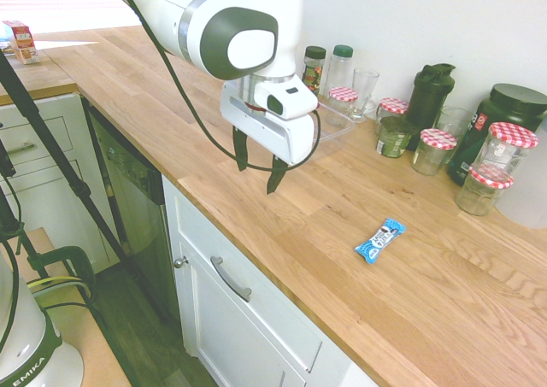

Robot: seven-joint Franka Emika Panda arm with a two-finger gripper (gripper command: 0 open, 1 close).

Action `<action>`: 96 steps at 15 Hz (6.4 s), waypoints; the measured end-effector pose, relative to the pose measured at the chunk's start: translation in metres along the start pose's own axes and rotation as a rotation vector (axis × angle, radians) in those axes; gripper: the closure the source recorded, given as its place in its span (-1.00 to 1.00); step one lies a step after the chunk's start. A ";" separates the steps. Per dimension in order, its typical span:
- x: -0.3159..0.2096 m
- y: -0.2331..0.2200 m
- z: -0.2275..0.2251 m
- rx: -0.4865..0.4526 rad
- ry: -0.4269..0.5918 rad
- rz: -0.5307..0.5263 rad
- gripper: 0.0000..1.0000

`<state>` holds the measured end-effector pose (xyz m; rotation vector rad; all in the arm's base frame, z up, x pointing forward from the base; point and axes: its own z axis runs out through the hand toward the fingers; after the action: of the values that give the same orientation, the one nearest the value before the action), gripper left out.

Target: Put the protein bar into the container

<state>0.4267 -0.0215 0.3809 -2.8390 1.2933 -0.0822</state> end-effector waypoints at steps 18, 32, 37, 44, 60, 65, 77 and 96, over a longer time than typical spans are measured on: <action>0.201 0.093 0.003 0.086 0.061 -0.016 -1.00; 0.220 0.094 0.044 0.059 0.086 -0.013 1.00; 0.220 0.084 0.052 0.057 0.109 -0.032 1.00; 0.213 0.068 0.053 0.055 0.113 -0.064 1.00; 0.209 0.061 0.053 0.042 0.124 -0.080 1.00; 0.187 0.023 0.010 0.067 0.175 -0.078 1.00; -0.002 -0.136 -0.089 0.103 0.231 -0.114 1.00; -0.021 -0.269 -0.027 -0.024 0.233 -0.131 1.00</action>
<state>0.6144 0.1712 0.4176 -3.0050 1.1447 -0.4144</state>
